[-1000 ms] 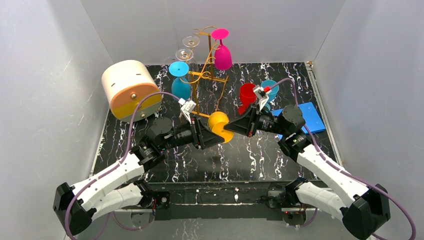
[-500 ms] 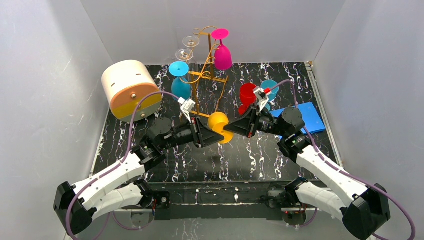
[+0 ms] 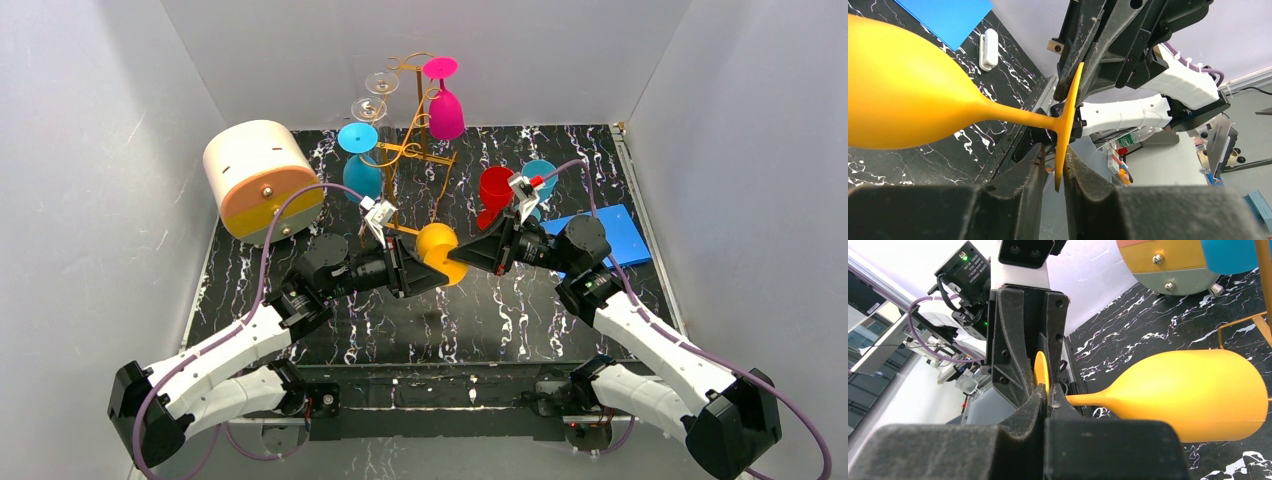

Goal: Take the wine glass off the wine glass rack
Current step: Place the wine glass at the center of the board.

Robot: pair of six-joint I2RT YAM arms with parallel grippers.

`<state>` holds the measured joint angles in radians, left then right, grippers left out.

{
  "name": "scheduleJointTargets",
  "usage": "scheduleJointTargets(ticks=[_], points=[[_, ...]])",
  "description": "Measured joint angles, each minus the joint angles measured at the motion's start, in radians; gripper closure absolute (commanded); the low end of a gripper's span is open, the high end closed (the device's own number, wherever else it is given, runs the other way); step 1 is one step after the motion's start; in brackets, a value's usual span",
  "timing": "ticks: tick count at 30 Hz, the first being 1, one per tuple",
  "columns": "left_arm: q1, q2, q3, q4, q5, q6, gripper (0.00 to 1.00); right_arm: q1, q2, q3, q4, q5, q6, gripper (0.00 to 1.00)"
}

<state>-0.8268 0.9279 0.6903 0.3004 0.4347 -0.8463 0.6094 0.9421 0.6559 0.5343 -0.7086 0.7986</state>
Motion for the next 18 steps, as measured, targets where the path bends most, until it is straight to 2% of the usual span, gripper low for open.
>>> scheduleJointTargets(ticks=[5, 18], points=[[0.0, 0.0, 0.0, 0.014, 0.0, -0.006, 0.75, 0.0, 0.0, 0.0, 0.01, -0.001, 0.011, 0.99], [0.0, 0.0, -0.001, 0.045, 0.0, -0.017, 0.91, 0.001, 0.0, 0.0, 0.018, -0.009, 0.018, 0.99]])
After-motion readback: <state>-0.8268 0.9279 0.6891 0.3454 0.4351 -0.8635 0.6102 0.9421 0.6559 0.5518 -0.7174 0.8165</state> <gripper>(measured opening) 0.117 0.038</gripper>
